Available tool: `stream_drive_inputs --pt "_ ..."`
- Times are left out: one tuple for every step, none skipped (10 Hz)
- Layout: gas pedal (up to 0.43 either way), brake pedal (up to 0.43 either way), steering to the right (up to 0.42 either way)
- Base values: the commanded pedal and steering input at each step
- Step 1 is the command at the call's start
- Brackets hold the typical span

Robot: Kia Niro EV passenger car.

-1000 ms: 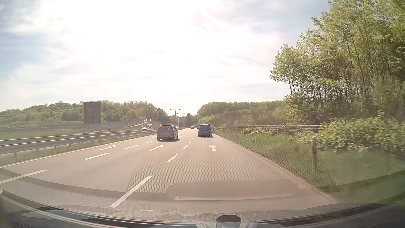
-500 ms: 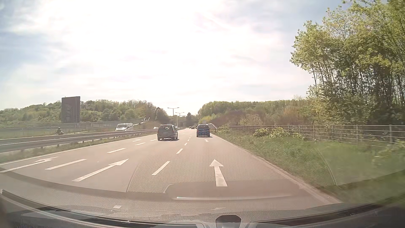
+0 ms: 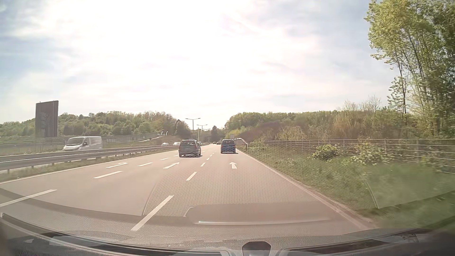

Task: Follow the waypoints while adhering to traffic rules and regulations

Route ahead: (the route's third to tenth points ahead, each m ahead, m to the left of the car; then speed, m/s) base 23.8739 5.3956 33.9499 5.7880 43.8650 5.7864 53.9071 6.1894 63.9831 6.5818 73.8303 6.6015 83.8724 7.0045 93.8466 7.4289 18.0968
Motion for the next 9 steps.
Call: stream_drive_inputs --pt "0.130 0.000 -0.009" --pt "0.130 0.000 -0.009" --pt "0.130 0.000 -0.009" --pt "0.130 0.000 -0.009" --pt "0.130 0.000 -0.009" --pt "0.130 0.000 -0.009" --pt "0.130 0.000 -0.009" --pt "0.130 0.000 -0.009" --pt "0.130 0.000 -0.009"
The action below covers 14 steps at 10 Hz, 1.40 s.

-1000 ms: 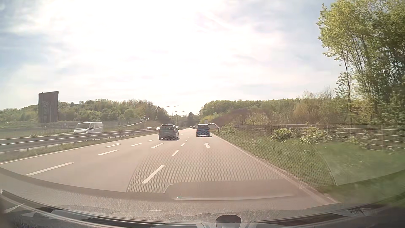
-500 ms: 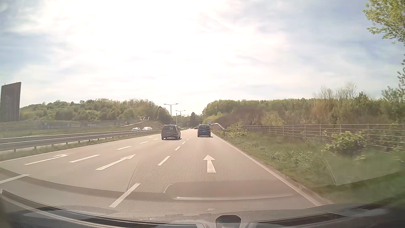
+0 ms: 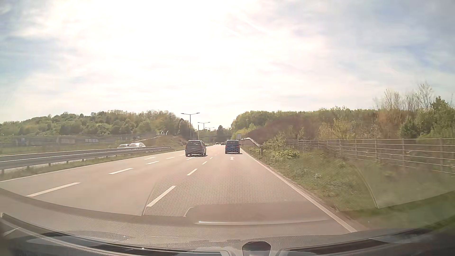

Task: Follow the waypoints while adhering to traffic rules and regulations

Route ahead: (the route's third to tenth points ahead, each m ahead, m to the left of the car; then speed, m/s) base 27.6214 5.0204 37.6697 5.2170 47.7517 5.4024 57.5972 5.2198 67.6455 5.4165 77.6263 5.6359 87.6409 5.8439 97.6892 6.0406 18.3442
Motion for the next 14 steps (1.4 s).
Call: stream_drive_inputs --pt "0.130 0.000 -0.009" --pt "0.130 0.000 -0.009" --pt "0.130 0.000 -0.007" --pt "0.130 0.000 -0.004" --pt "0.130 0.000 -0.003" --pt "0.130 0.000 -0.002" --pt "0.130 0.000 0.000" --pt "0.130 0.000 0.000" --pt "0.130 0.000 0.000" --pt "0.130 0.000 0.000" --pt "0.130 0.000 0.000" --pt "0.118 0.000 0.000" --pt "0.118 0.000 0.000" --pt "0.118 0.000 0.000"
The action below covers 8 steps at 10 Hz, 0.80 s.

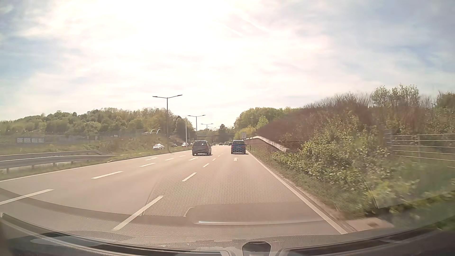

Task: Follow the waypoints while adhering to traffic rules and regulations

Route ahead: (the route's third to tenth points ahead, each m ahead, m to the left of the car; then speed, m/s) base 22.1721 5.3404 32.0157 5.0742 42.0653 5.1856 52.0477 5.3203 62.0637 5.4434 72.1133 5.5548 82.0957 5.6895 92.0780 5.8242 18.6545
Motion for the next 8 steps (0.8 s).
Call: stream_drive_inputs --pt "0.118 0.000 0.000" --pt "0.110 0.000 0.000" --pt "0.110 0.000 0.000" --pt "0.098 0.000 0.000" --pt "0.098 0.000 0.000" --pt "0.098 0.000 0.000" --pt "0.098 0.000 0.000" --pt "0.098 0.000 0.000"
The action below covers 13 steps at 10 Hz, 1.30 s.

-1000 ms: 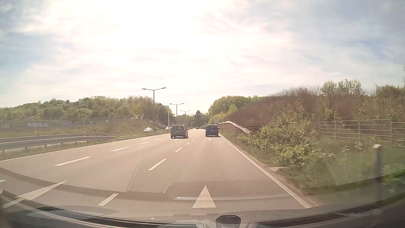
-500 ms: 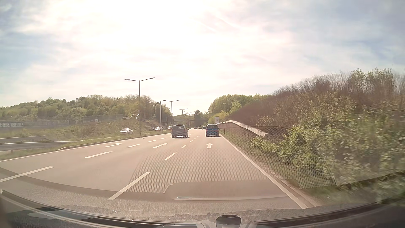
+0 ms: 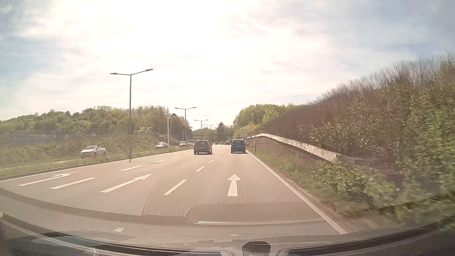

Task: Follow the waypoints while adhering to traffic rules and regulations

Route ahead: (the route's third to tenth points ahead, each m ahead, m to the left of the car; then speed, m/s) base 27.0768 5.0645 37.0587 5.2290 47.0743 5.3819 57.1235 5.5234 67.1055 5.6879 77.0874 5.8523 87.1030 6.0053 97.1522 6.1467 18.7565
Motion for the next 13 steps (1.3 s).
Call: stream_drive_inputs --pt "0.098 0.000 0.000" --pt "0.098 0.000 0.000" --pt "0.087 0.000 0.000" --pt "0.059 0.000 0.000" --pt "0.008 0.000 0.000" --pt "0.000 0.000 0.000" --pt "0.000 0.000 0.000" --pt "0.000 0.000 0.000" --pt "0.000 0.000 0.000" --pt "0.000 0.000 0.000" --pt "0.000 0.000 0.000" --pt "0.000 0.000 0.000" --pt "0.000 0.000 0.000"
